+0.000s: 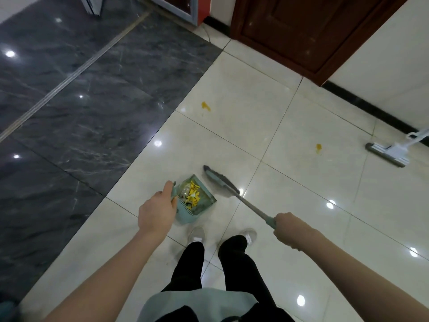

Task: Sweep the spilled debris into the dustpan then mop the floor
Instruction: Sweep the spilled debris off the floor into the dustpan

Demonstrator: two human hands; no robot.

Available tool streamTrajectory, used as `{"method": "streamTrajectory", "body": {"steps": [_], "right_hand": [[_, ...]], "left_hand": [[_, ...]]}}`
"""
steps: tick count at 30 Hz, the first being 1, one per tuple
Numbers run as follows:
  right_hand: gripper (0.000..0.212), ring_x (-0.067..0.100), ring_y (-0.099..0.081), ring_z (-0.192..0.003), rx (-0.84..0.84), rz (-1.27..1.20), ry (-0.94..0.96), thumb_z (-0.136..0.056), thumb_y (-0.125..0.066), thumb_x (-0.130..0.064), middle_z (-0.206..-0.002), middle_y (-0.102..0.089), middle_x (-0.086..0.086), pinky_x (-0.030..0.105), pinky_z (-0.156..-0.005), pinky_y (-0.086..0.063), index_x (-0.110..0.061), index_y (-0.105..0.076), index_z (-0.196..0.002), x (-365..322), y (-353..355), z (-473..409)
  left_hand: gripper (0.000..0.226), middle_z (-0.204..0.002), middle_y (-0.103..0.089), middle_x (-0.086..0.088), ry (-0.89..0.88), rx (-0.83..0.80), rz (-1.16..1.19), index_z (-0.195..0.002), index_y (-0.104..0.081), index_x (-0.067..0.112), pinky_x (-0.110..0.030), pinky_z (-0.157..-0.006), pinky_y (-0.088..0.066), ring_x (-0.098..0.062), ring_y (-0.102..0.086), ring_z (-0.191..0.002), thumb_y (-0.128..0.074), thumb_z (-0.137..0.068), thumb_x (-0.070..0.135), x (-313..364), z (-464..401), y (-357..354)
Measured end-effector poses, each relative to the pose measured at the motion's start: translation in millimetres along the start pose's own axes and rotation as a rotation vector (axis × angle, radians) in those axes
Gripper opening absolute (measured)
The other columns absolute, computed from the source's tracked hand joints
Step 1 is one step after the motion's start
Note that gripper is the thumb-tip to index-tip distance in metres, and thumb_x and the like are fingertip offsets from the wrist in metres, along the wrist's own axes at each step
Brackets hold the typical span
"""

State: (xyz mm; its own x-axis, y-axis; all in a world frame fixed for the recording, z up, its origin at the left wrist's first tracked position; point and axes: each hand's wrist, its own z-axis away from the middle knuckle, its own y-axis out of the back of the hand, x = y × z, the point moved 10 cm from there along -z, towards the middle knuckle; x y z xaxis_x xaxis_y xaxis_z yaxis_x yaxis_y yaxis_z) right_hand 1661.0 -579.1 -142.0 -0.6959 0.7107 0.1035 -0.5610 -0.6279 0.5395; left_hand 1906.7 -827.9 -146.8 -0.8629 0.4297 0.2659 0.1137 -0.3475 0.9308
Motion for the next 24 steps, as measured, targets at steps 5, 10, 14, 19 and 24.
{"method": "streamTrajectory", "body": {"steps": [5, 10, 14, 19, 24], "right_hand": [[0.021, 0.016, -0.052, -0.048, -0.052, 0.069, 0.049, -0.09, -0.043, -0.013, -0.075, -0.05, -0.002, 0.021, -0.034, -0.036, -0.016, -0.061, -0.102, 15, -13, 16], [0.022, 0.021, -0.063, -0.085, 0.014, 0.116, 0.063, -0.09, -0.053, -0.025, -0.09, -0.058, -0.002, 0.029, -0.067, -0.049, -0.029, -0.065, -0.108, 35, 24, 16], [0.022, 0.014, -0.056, -0.054, 0.046, 0.014, 0.024, -0.096, -0.053, -0.03, -0.077, -0.06, -0.002, 0.021, -0.046, -0.044, -0.024, -0.069, -0.11, 49, 54, 21], [0.018, 0.016, -0.052, -0.043, 0.103, -0.155, -0.046, -0.094, -0.052, -0.023, -0.068, -0.057, 0.003, 0.018, -0.031, -0.037, -0.013, -0.067, -0.098, 38, 48, -1], [0.024, 0.023, -0.054, -0.044, -0.014, -0.385, -0.093, -0.092, -0.045, -0.011, -0.065, -0.055, 0.009, 0.023, -0.043, -0.043, -0.002, -0.06, -0.108, 4, -8, -23]], "left_hand": [[0.028, -0.083, -0.065, -0.009, -0.011, -0.005, -0.002, -0.119, -0.041, 0.021, -0.035, -0.055, -0.043, -0.035, -0.064, -0.071, -0.05, -0.095, 0.034, -4, 1, 0], [0.029, -0.079, -0.064, -0.011, -0.019, -0.002, 0.02, -0.116, -0.041, 0.02, -0.039, -0.056, -0.047, -0.037, -0.064, -0.07, -0.054, -0.093, 0.033, -15, 4, 6], [0.027, -0.074, -0.063, -0.008, -0.052, 0.001, 0.0, -0.113, -0.042, 0.021, -0.033, -0.051, -0.04, -0.034, -0.063, -0.065, -0.056, -0.093, 0.033, -24, 14, 11], [0.025, -0.072, -0.063, -0.005, -0.026, -0.001, -0.041, -0.11, -0.042, 0.02, -0.031, -0.05, -0.038, -0.031, -0.063, -0.063, -0.055, -0.094, 0.034, -46, 31, 12], [0.028, -0.067, -0.064, -0.007, 0.006, -0.006, -0.031, -0.105, -0.043, 0.018, -0.032, -0.048, -0.039, -0.034, -0.062, -0.058, -0.059, -0.09, 0.035, -65, 45, 4]]}}
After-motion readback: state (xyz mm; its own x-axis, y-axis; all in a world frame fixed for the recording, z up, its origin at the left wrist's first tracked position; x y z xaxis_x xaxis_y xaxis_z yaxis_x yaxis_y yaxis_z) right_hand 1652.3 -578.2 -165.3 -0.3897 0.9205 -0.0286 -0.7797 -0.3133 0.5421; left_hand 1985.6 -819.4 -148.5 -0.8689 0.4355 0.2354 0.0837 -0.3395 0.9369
